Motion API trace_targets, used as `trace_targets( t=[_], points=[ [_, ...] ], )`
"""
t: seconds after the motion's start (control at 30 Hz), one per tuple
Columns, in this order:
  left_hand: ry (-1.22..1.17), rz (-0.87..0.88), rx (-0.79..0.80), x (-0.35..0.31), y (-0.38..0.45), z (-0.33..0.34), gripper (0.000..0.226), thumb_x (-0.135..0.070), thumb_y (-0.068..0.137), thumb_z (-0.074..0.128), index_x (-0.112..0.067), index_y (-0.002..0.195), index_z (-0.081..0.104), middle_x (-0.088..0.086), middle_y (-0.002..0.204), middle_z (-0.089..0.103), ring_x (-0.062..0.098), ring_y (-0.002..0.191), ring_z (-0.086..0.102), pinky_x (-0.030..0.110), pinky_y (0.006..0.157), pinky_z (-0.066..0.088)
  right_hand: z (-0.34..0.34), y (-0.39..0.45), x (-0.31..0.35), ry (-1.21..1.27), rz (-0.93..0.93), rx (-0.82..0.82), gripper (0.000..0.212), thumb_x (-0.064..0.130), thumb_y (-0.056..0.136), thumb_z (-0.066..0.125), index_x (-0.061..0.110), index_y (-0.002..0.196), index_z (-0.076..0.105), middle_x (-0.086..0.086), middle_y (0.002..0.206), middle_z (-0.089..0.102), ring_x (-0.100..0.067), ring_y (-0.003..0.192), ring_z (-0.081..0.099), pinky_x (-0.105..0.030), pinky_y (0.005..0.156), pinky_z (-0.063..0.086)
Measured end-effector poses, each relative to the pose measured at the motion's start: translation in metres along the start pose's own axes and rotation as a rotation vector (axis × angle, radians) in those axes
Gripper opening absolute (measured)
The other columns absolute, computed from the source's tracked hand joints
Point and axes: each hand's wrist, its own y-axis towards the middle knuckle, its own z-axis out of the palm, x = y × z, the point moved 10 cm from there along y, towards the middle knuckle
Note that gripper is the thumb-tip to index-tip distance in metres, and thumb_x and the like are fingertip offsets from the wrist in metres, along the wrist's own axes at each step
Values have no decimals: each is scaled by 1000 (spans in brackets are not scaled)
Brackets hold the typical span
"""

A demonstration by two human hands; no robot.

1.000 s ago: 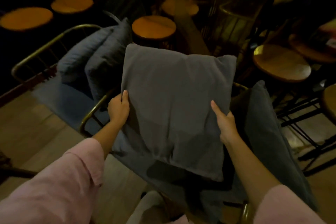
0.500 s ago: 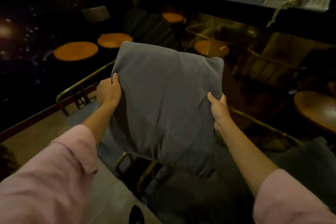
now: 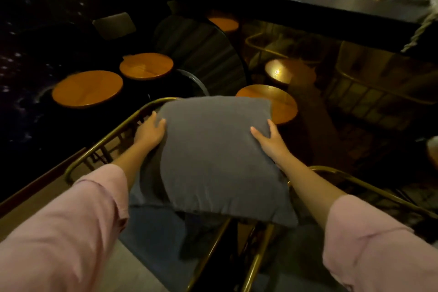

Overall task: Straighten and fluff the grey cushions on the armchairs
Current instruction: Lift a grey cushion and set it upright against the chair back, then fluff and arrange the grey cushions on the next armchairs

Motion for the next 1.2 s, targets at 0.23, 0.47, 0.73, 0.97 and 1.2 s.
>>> trace_targets(
  t=[0.23,0.47,0.73,0.97,1.2],
  points=[
    [8,-29,99,43,-7,79,67,-60,98,23,-28,156,15,6,165,16,31,151,16,54,121,14,18,14,4,-212,-45,66,96,72,73,65,46,152,18,3,162,22,-30,143,34,-53,112,38],
    [82,84,56,-19,-32,58,76,-65,93,31,-20,154,24,10,162,23,34,150,19,59,119,15,-19,-13,-13,-141,-43,27,80,57,88,60,31,155,24,1,160,31,-26,142,38,-43,110,41],
    [32,663,163,-237,-187,116,63,-55,93,47,-22,146,40,5,158,35,26,149,25,56,119,16,-155,-94,-103,-218,131,-27,61,42,96,55,18,149,37,-10,154,39,-26,140,39,-36,104,39],
    [77,827,404,-347,-350,263,55,-51,90,56,-19,135,54,1,137,59,21,128,53,45,107,43,-348,-213,-210,-368,251,-261,57,35,96,60,11,145,44,-12,148,47,-30,135,46,-41,108,41],
    [-23,391,830,-305,-454,452,21,-27,94,61,-9,103,69,9,96,68,22,88,63,26,74,45,-521,-325,-303,-753,400,-620,49,45,94,56,21,137,51,-7,154,41,-33,148,21,-56,118,13]
  ],
)
